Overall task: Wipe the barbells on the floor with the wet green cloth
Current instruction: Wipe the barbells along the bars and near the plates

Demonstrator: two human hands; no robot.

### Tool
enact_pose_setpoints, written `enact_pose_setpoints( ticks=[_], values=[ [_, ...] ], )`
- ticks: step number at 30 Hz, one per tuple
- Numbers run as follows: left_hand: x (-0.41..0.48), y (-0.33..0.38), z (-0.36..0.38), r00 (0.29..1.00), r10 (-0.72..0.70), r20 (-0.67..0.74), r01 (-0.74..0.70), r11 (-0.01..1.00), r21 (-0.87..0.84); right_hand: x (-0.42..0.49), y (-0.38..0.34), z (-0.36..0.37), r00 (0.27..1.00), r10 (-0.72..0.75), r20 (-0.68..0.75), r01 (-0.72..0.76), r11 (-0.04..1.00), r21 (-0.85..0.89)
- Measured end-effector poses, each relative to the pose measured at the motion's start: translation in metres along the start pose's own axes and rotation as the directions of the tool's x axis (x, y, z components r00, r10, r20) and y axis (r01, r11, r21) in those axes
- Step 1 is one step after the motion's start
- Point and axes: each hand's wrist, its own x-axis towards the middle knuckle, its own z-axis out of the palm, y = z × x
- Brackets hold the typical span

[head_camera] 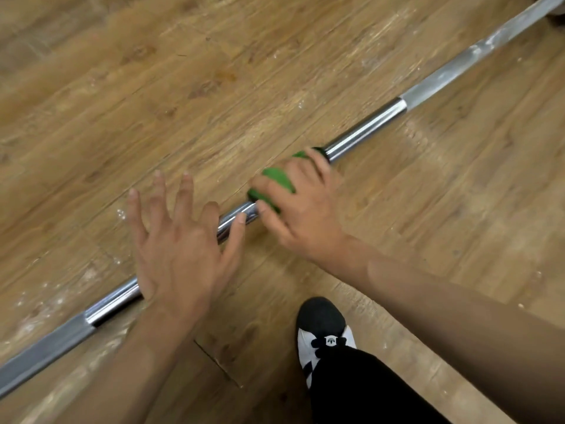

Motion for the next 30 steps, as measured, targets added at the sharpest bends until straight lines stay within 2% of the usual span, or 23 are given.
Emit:
enact_pose_setpoints(
  ticks=[2, 4, 7, 9, 11, 13, 16, 19, 21, 23, 26, 30],
  values=[
    [0.009, -0.005, 0.001, 1.0, -0.016, -0.012, 0.016, 1.0, 0.001, 0.009, 0.005, 0.0, 0.983, -0.17, 0.064, 0.169, 0.986, 0.007],
    [0.018, -0.01, 0.002, 1.0, -0.027, -0.017, 0.027, 1.0, 0.0, 0.022, 0.04, -0.004, 0.975, -0.214, 0.057, 0.215, 0.977, -0.011],
    [0.031, -0.018, 0.002, 0.998, -0.054, -0.009, 0.055, 0.998, 0.009, 0.043, 0.106, -0.013, 0.999, 0.015, -0.042, -0.018, 0.997, -0.069],
    [0.04, -0.024, 0.003, 0.997, -0.073, -0.022, 0.074, 0.997, 0.021, 0.061, 0.126, -0.015, 0.968, 0.229, -0.1, -0.236, 0.969, -0.072],
    [0.049, -0.03, 0.003, 0.994, -0.103, -0.029, 0.103, 0.995, 0.017, 0.078, 0.116, -0.007, 0.91, 0.389, -0.145, -0.403, 0.912, -0.08],
    [0.057, -0.035, 0.003, 0.991, -0.13, -0.03, 0.13, 0.991, 0.014, 0.088, 0.082, 0.004, 0.891, 0.425, -0.16, -0.443, 0.891, -0.103],
    [0.069, -0.043, 0.006, 0.988, -0.138, -0.073, 0.141, 0.989, 0.042, 0.077, 0.009, 0.027, 0.97, 0.237, -0.047, -0.24, 0.969, -0.067],
    [0.081, -0.051, 0.007, 0.982, -0.153, -0.11, 0.158, 0.986, 0.044, 0.074, -0.036, 0.043, 0.999, 0.019, 0.029, -0.019, 1.0, 0.002],
    [0.089, -0.057, 0.007, 0.98, -0.174, -0.092, 0.178, 0.983, 0.037, 0.084, -0.029, 0.046, 0.993, -0.108, 0.041, 0.108, 0.994, 0.009],
    [0.097, -0.061, 0.008, 0.979, -0.184, -0.082, 0.188, 0.982, 0.034, 0.096, 0.0, 0.045, 0.987, -0.159, 0.022, 0.159, 0.987, -0.009],
    [0.108, -0.068, 0.011, 0.974, -0.21, -0.086, 0.214, 0.976, 0.038, 0.112, 0.058, 0.04, 0.996, 0.003, -0.087, -0.01, 0.997, -0.081],
    [0.121, -0.073, 0.009, 0.965, -0.256, -0.049, 0.258, 0.965, 0.05, 0.138, 0.096, 0.038, 0.95, 0.269, -0.159, -0.287, 0.953, -0.099]
  ],
)
